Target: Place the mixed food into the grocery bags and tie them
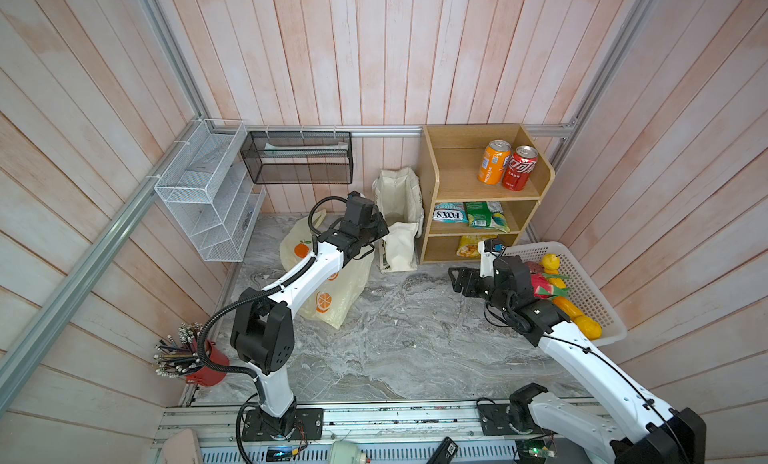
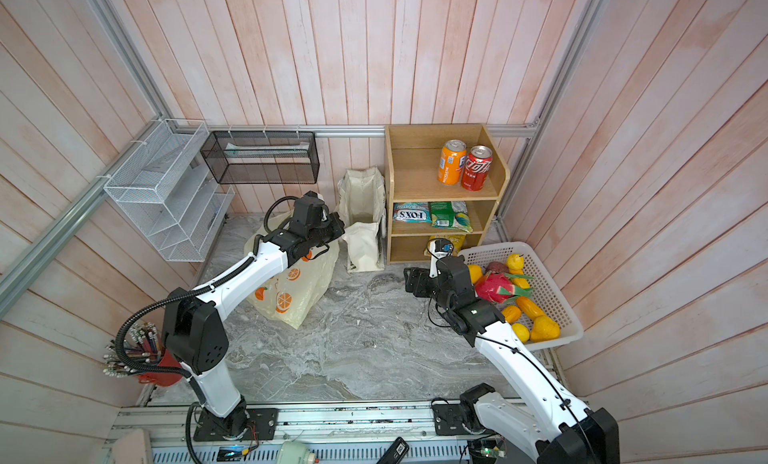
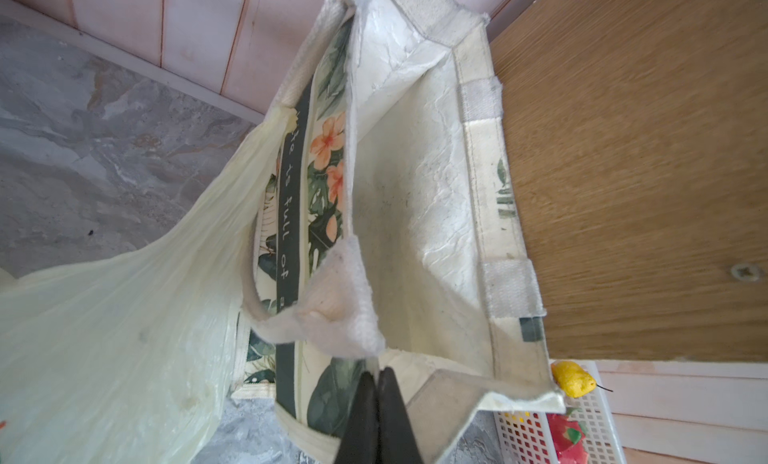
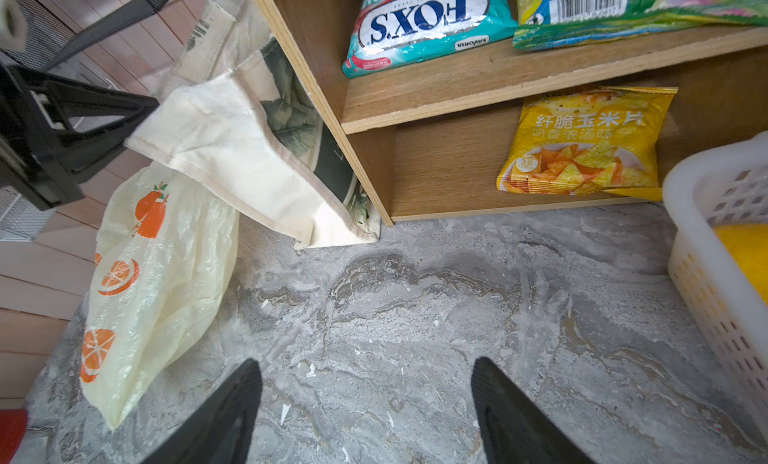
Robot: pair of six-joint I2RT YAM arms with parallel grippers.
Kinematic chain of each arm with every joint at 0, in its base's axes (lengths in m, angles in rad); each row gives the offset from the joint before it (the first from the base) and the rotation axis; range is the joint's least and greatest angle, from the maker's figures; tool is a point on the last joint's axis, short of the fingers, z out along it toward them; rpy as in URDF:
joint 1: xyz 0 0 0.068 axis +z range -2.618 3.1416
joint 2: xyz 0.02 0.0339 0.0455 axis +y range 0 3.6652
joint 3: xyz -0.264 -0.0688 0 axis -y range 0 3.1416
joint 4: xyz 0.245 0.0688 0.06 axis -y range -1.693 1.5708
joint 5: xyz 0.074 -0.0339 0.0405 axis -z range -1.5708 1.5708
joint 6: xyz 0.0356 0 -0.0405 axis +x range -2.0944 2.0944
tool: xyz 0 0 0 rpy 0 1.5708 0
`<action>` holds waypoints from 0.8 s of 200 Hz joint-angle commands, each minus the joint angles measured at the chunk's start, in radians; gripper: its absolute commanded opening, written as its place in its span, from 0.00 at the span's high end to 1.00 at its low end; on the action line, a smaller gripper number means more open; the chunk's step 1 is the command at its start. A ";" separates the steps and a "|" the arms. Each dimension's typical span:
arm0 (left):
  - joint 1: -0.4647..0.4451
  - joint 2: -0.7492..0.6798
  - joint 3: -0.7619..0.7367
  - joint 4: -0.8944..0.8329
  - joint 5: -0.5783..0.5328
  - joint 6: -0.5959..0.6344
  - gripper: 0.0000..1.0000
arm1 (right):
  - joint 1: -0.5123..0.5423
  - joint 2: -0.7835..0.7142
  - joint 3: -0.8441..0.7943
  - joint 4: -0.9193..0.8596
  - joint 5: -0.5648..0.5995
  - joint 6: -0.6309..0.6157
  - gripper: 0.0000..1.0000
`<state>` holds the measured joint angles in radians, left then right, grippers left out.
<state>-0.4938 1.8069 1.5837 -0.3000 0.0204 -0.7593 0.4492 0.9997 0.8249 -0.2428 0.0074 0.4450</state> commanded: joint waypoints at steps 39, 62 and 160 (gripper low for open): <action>-0.015 -0.207 -0.159 -0.015 0.120 0.017 1.00 | 0.016 0.002 0.136 -0.087 -0.059 -0.016 0.22; -0.033 -0.300 -0.264 0.003 0.160 -0.006 1.00 | 0.024 0.024 0.176 -0.098 -0.061 -0.020 0.22; -0.146 -0.624 -0.615 0.027 0.078 -0.035 0.41 | 0.050 0.161 0.242 -0.080 -0.024 -0.036 0.17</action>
<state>-0.6415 1.2514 1.0130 -0.2768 0.1692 -0.7994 0.4923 1.1339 1.0294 -0.3164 -0.0391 0.4191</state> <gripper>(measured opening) 0.488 0.823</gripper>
